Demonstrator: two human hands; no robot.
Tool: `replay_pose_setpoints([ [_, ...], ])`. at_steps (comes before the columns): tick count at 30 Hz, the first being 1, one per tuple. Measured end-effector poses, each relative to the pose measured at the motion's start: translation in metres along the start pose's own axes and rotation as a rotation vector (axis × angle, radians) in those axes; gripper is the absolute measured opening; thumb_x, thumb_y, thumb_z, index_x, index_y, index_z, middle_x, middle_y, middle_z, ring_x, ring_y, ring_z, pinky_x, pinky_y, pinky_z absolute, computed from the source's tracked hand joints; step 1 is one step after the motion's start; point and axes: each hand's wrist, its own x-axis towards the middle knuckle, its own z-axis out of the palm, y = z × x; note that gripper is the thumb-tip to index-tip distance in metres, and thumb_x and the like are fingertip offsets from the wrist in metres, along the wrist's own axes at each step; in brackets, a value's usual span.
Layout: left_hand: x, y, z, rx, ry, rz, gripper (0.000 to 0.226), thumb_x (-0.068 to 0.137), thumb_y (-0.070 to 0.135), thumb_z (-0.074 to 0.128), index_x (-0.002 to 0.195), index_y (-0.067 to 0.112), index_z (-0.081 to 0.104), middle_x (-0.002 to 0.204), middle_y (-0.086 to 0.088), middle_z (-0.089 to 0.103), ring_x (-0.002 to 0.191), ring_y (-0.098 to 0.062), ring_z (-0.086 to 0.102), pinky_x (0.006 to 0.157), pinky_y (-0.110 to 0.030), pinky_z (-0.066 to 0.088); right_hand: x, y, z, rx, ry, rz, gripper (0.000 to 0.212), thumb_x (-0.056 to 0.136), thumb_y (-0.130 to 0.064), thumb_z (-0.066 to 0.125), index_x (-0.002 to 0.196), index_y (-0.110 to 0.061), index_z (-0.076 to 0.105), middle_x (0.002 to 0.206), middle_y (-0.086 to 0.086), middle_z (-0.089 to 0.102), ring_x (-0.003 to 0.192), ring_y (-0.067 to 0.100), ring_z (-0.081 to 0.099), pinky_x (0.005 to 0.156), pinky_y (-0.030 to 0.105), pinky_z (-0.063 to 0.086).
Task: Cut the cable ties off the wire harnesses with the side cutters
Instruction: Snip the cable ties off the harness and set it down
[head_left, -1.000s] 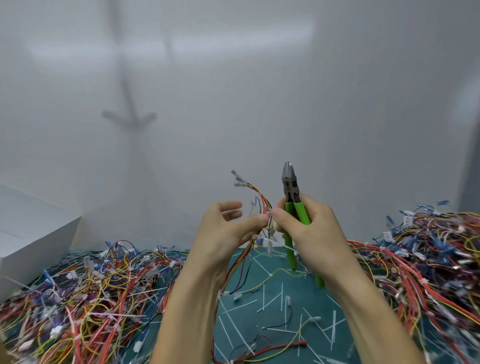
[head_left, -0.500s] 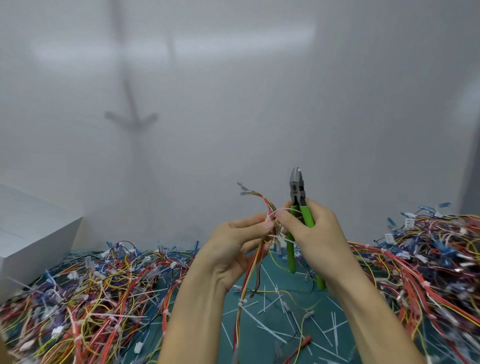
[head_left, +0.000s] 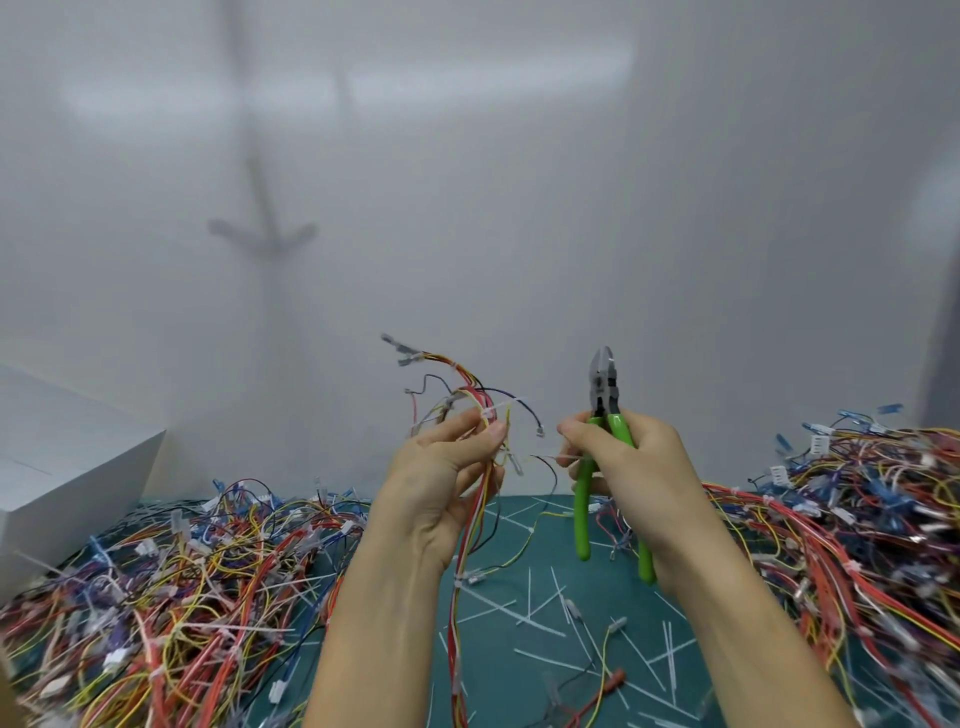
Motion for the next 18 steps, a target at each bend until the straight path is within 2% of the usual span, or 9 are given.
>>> replay_pose_setpoints([
  [3,0.0005,0.0026,-0.0043,0.035,0.051,0.066,0.031,0.076,-0.005,0.074,0.103,0.006,0.067,0.08,-0.004,0.068,0.055,-0.011,0.062,0.047,-0.019,0.051,0.0035,0.0017,-0.0069,-0.114,0.005,0.05,0.033,0.096,-0.043,0.054,0.085,-0.015,0.069,0.066,-0.005,0.069,0.071,0.015,0.062,0.076,0.039,0.051],
  [5,0.0011,0.0024,-0.0054,0.064,0.084,0.112,0.031,0.074,-0.005,0.076,0.1,0.008,0.067,0.09,-0.008,0.067,0.064,-0.014,0.063,0.048,-0.021,0.052,0.0033,0.0008,-0.0098,-0.193,-0.045,0.041,0.046,0.096,-0.055,0.043,0.082,-0.019,0.069,0.07,-0.004,0.068,0.073,0.016,0.061,0.078,0.041,0.05],
  [7,0.0011,0.0017,-0.0049,0.083,0.108,0.151,0.028,0.073,-0.004,0.078,0.096,0.009,0.067,0.09,-0.008,0.068,0.067,-0.014,0.064,0.048,-0.021,0.052,0.0024,0.0004,-0.0104,-0.38,-0.099,-0.026,0.052,0.096,-0.059,0.035,0.078,-0.024,0.069,0.073,-0.008,0.067,0.073,0.011,0.06,0.075,0.034,0.05],
  [10,-0.0005,0.0018,-0.0042,0.097,0.109,0.191,0.026,0.071,-0.002,0.081,0.091,0.009,0.069,0.074,0.001,0.072,0.061,-0.008,0.067,0.049,-0.022,0.054,-0.0023,-0.0028,-0.0074,-0.65,-0.174,-0.159,0.052,0.096,-0.059,0.033,0.078,-0.025,0.068,0.069,-0.022,0.063,0.072,-0.007,0.056,0.063,0.007,0.038],
  [12,-0.0013,0.0021,-0.0043,0.123,0.086,0.205,0.025,0.07,-0.001,0.081,0.088,0.011,0.07,0.068,0.006,0.073,0.059,-0.004,0.068,0.051,-0.022,0.055,-0.0041,-0.0014,-0.0055,-0.738,-0.229,-0.233,0.056,0.096,-0.06,0.031,0.083,-0.02,0.067,0.079,-0.014,0.064,0.078,-0.003,0.053,0.063,0.009,0.035],
  [15,-0.0026,0.0024,-0.0041,0.156,0.046,0.209,0.024,0.07,0.001,0.081,0.089,0.011,0.071,0.071,0.005,0.075,0.061,-0.004,0.069,0.053,-0.022,0.056,-0.0043,0.0013,-0.0042,-0.762,-0.25,-0.291,0.061,0.094,-0.063,0.028,0.089,-0.016,0.066,0.088,0.001,0.063,0.081,0.011,0.053,0.067,0.02,0.037],
  [18,-0.0049,0.0036,-0.003,0.162,0.008,0.197,0.027,0.065,0.009,0.081,0.09,0.011,0.072,0.072,0.005,0.075,0.061,-0.004,0.068,0.054,-0.022,0.056,-0.0045,0.0,-0.0039,-0.727,-0.237,-0.3,0.058,0.094,-0.064,0.029,0.087,-0.02,0.067,0.086,-0.001,0.063,0.077,0.005,0.052,0.061,0.014,0.034],
])
